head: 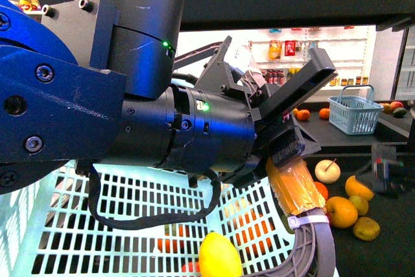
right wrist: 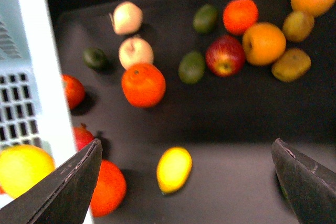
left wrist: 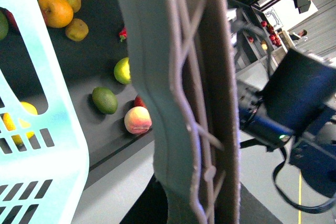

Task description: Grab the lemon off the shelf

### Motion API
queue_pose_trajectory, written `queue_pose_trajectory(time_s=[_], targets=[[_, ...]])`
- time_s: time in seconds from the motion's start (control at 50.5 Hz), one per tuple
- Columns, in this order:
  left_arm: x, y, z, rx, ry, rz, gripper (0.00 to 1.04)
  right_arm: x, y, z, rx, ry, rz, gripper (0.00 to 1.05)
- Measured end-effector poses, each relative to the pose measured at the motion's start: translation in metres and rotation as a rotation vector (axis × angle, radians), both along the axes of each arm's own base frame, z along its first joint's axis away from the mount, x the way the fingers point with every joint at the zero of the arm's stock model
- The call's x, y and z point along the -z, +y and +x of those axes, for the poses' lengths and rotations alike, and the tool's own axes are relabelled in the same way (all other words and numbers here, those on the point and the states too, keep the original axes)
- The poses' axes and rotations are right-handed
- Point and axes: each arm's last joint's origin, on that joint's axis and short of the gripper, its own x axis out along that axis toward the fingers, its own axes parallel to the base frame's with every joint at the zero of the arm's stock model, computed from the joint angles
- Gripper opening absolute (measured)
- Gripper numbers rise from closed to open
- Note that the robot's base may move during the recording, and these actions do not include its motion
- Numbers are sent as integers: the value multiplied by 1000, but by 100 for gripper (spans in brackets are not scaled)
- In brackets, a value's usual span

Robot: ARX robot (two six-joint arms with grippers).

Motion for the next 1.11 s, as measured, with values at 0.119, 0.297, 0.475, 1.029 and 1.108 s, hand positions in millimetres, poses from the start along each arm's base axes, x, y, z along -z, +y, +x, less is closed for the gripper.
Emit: queue_pose_trajectory(time_s=[0.119, 0.297, 0.475, 1.029, 1.108], targets=[[0, 0, 0, -1, -1, 1, 9, 36, 0, -5, 15, 84, -18, 97], [0, 0, 0, -2, -2, 1, 9, 82, 12, -12, 3, 206, -53, 97], [0, 0, 0, -1, -1, 0, 9, 123, 33, -20, -58, 345, -99, 97], [0, 1, 0, 2, 1, -1, 9, 175, 49, 0, -104, 437, -176, 97], [0, 1, 0, 1, 0, 0, 9, 180, 53, 8, -112, 428, -180, 97]])
